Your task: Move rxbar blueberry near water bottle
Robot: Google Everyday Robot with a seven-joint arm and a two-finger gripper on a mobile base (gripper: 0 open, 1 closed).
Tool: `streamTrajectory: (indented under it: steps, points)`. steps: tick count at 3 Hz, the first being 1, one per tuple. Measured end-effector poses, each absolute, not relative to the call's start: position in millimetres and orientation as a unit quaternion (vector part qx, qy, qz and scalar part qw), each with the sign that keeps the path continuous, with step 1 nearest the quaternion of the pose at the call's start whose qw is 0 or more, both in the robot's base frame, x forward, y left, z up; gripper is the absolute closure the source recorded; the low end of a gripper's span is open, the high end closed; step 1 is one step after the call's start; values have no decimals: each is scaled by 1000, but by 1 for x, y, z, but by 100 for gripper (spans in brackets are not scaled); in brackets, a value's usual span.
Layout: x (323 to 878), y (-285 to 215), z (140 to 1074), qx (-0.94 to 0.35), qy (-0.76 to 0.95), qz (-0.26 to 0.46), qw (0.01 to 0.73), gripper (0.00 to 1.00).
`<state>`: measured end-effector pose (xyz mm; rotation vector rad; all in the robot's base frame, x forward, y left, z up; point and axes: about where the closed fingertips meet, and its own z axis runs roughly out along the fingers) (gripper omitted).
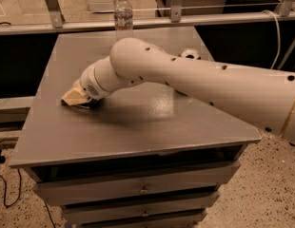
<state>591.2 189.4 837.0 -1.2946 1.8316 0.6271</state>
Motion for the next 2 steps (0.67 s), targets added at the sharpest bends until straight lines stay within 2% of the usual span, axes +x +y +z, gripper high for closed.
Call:
streamTrajectory:
  steps: [1, 2]
  points:
    - [607, 183, 852, -520, 716, 225, 409, 86]
    - [644, 165, 872, -529, 707, 187, 430, 100]
